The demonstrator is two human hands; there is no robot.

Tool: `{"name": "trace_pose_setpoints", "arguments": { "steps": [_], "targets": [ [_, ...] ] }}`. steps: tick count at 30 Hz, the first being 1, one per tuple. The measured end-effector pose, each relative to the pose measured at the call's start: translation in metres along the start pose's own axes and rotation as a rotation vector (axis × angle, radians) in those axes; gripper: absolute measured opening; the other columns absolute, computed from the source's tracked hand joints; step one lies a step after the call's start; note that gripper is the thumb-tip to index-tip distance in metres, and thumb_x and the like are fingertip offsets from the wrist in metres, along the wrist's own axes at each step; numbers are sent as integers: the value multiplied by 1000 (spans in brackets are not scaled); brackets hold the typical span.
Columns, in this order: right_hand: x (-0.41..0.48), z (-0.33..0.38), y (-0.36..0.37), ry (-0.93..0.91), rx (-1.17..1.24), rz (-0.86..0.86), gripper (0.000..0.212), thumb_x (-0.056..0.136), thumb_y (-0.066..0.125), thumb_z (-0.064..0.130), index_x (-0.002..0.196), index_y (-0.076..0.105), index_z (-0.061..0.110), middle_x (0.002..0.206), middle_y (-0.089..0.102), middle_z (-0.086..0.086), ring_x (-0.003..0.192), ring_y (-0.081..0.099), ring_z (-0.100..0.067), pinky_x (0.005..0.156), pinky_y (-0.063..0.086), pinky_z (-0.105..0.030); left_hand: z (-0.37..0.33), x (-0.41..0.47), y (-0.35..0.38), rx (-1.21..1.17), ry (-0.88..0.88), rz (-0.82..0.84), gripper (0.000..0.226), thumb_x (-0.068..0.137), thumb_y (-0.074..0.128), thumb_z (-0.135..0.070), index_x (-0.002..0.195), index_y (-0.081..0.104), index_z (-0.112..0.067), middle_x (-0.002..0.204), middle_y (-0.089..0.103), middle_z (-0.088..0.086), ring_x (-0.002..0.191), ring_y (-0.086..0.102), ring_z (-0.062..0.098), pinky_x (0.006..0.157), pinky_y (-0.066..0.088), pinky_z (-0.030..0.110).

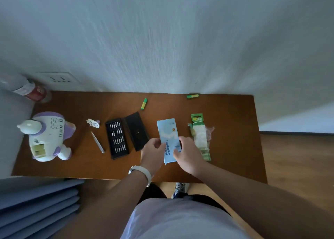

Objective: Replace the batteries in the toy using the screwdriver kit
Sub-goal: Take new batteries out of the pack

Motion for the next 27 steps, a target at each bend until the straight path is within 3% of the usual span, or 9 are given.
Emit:
{"name": "trace_pose_setpoints", "arguments": {
  "steps": [2,5,9,12,17,19,22,25,27],
  "targets": [
    [2,0,4,6,-21,-48,27,95,60,22,119,50,16,108,45,1,101,59,-18,67,53,-19,0,4,3,56,16,-15,8,98,60,-33,91,61,-38,99,71,-11,86,68,5,52,54,17],
    [5,1,7,4,-37,-83,26,94,61,21,118,50,16,112,47,-2,102,56,-18,76,57,-29,-1,10,3,171,69,-53,9,96,62,-37,96,66,-29,101,68,-4,88,69,12,64,62,31],
    [5,-2,10,-19,-54,-72,34,95,60,22,126,48,14,117,48,-5,109,54,-20,81,57,-32,0,11,5,299,112,-69,14,95,64,-35,87,63,-23,99,69,-2,81,67,12,56,57,26],
    [5,-5,10,-1,-45,-41,39,96,59,23,131,45,14,118,48,-4,112,55,-20,78,58,-29,0,10,7,346,144,-75,11,96,65,-33,95,62,-23,104,68,-7,83,66,13,59,61,26],
    [4,-3,-4,-37,-22,-22,41,97,57,27,135,45,16,114,45,2,107,58,-15,53,41,-9,-10,10,-1,309,252,-117,10,97,64,-26,102,56,-28,92,65,-9,82,66,14,60,61,30],
    [7,4,-18,-71,-12,-49,34,97,56,25,128,51,13,115,52,-3,98,60,-15,58,42,-12,-18,18,-9,326,314,-149,12,97,62,-23,108,63,-21,88,63,-8,81,63,12,62,59,32],
    [18,17,-45,-139,-15,-139,24,96,56,24,118,58,14,107,57,0,84,57,-11,62,42,-14,-35,36,-21,388,399,-194,26,96,61,-21,120,66,-11,93,62,-6,82,59,7,70,50,21],
    [39,26,-74,-205,-76,-205,24,96,55,26,117,60,16,108,58,4,75,57,-6,61,40,-11,-55,59,-32,431,440,-231,29,96,61,-21,121,67,-8,99,63,0,93,61,16,82,50,28],
    [59,26,-89,-237,-185,-201,30,97,53,27,123,58,14,117,58,0,74,61,-11,64,48,-23,-65,74,-39,491,449,-264,31,96,61,-23,123,66,-8,105,65,4,100,59,21,86,49,32]
  ]
}}
Point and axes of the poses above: each hand's wrist, its own x-axis towards the middle knuckle, its own y-axis out of the palm, z = x × y, the point moved 3 cm from there along x, towards the middle knuckle
